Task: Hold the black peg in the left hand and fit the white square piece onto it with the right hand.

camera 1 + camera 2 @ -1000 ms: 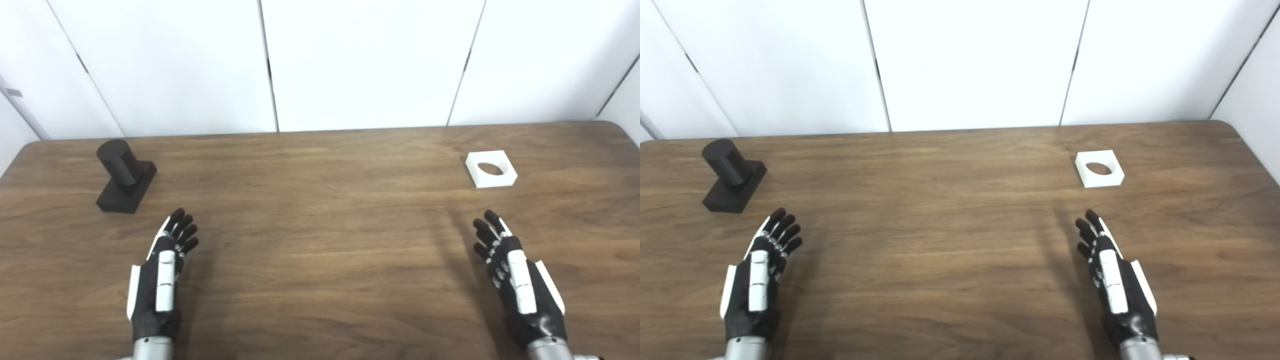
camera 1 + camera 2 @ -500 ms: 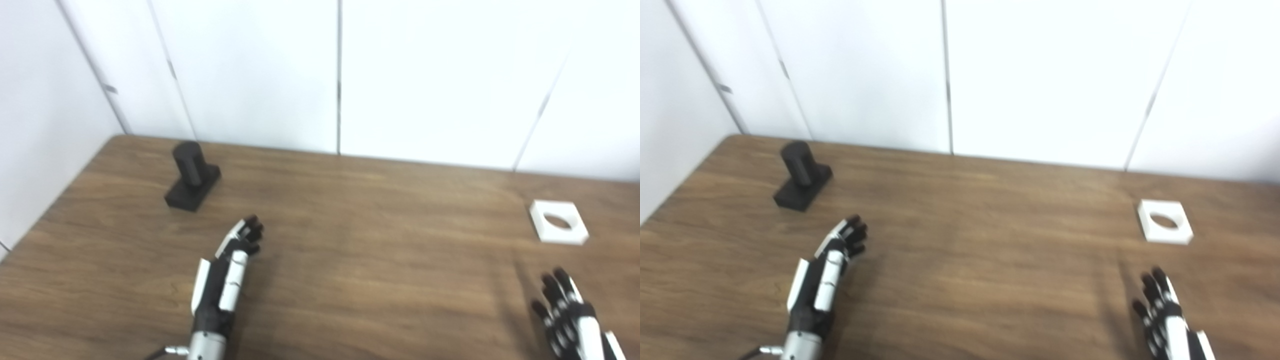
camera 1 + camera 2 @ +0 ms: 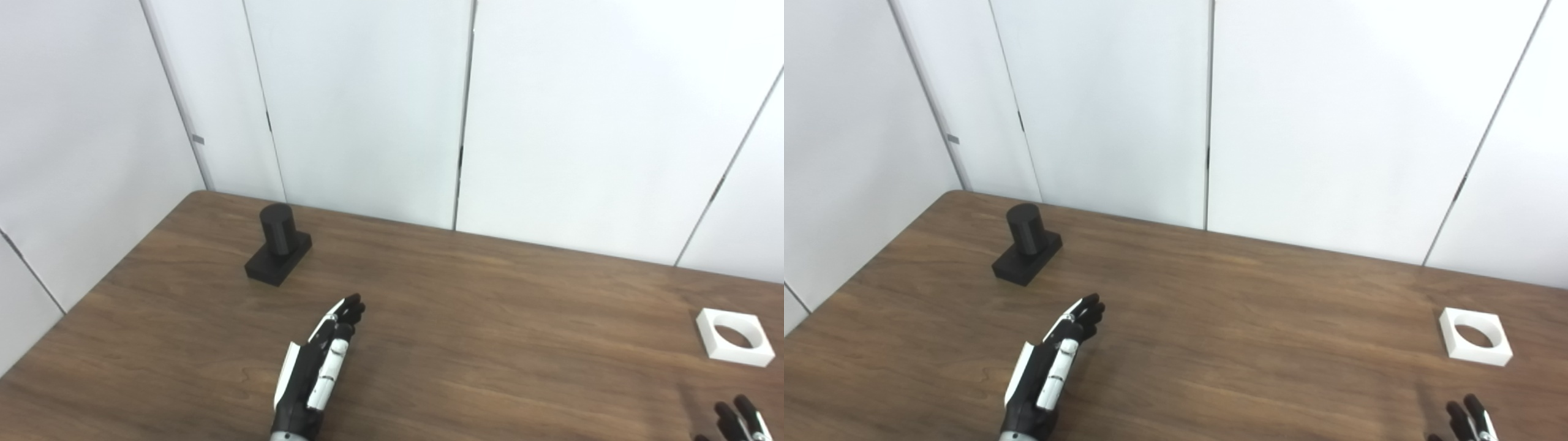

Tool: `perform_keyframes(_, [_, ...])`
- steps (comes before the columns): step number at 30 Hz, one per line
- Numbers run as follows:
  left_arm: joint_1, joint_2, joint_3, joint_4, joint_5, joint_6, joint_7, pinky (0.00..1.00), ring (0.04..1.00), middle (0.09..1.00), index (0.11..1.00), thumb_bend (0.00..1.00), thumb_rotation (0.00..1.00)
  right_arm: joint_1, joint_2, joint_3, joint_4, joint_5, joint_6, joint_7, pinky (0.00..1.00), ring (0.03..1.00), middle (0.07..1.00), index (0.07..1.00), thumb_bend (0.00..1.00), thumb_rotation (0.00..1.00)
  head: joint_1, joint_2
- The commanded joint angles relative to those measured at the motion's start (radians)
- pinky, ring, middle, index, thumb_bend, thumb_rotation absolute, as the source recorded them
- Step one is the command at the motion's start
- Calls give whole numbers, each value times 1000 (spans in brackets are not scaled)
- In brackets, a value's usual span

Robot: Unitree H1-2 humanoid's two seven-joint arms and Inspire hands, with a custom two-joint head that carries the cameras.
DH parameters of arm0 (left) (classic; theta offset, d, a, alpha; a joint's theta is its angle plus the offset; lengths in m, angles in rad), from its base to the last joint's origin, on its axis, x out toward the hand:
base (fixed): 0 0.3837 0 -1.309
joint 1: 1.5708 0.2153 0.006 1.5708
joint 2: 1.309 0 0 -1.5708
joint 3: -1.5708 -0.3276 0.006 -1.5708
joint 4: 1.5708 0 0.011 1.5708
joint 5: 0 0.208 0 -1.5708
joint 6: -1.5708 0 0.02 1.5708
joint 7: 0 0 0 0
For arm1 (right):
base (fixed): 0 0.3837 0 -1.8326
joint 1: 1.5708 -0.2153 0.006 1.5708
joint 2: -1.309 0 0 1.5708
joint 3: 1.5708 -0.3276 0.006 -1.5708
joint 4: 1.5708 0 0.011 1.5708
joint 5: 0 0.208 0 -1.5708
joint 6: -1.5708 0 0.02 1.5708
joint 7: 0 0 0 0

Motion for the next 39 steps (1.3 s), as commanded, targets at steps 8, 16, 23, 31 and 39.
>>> perform_keyframes(8, [77,-19,-23,62,17,-48,7,911,905,895,905,541,907,3,-12,-3,36,-17,2,-1,1000,1000,949,977,597,1000,1,-7])
perform_keyframes(16, [84,-19,-26,50,44,-38,13,923,901,880,894,576,858,5,-9,-1,16,-11,27,-3,1000,1000,944,973,617,1000,-5,-2])
perform_keyframes(23, [91,-39,-12,-6,106,26,64,927,914,880,891,485,680,8,-3,-11,-3,-5,60,-17,1000,971,911,940,681,1000,7,1])
perform_keyframes(31, [61,-22,11,-193,574,305,194,831,844,833,892,629,485,11,0,-6,-4,-11,56,-14,1000,973,923,948,708,1000,10,3])
perform_keyframes(39, [-17,86,54,-229,815,501,164,943,922,921,901,829,596,16,17,-7,-11,15,49,-15,937,960,920,943,691,1000,9,5])
